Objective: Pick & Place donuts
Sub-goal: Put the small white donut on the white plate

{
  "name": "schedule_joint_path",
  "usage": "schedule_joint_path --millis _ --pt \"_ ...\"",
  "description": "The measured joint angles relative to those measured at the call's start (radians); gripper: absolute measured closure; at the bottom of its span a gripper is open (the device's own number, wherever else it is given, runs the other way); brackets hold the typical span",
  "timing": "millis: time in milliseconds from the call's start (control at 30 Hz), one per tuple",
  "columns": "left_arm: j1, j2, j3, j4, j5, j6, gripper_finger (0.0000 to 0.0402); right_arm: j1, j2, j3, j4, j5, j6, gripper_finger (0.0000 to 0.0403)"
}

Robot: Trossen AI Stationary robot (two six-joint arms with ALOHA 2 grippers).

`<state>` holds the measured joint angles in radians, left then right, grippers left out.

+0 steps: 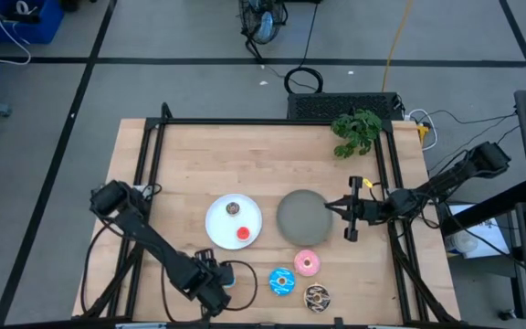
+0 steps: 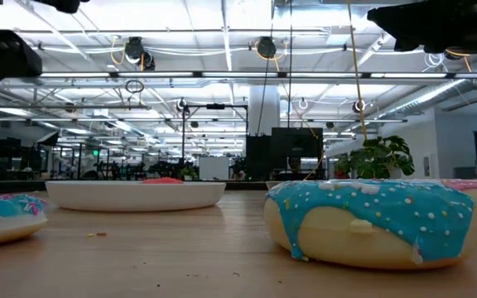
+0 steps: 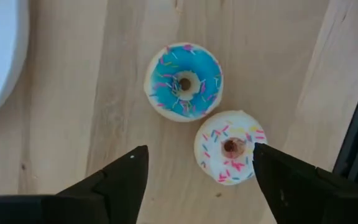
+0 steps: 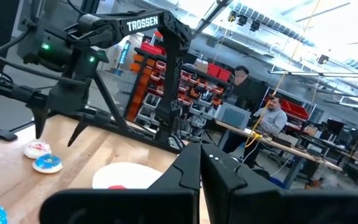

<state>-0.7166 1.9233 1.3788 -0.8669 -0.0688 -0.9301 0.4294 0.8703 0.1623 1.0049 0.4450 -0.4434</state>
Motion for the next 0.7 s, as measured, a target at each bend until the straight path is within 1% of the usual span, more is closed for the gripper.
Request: schedule_joint_path --millis 133,233,333,567,700 --pt "-0.007 0.004 0.000 -0.001 -0.008 0.024 0.0093 0.000 0.000 0.000 0.000 0.000 -0.014 0.0403" --pt "-0.012 0.004 0.000 -0.001 -0.025 0.027 0.0088 0.000 0.000 0.000 0.000 0.000 -0.014 0.0403" --pt "-0.019 0.004 0.000 -0.001 -0.036 0.027 0.0094 0.000 0.000 0.000 0.000 0.000 -0.010 0.0403" --pt "-0.032 0.022 0.000 -0.002 -0.066 0.009 0.0121 0.000 0.000 0.000 0.000 0.000 0.003 0.0403" --pt "-0.034 0.056 -0.001 0.004 -0.046 0.003 0.0118 0.000 0.000 0.000 0.000 -0.001 0.004 0.0403"
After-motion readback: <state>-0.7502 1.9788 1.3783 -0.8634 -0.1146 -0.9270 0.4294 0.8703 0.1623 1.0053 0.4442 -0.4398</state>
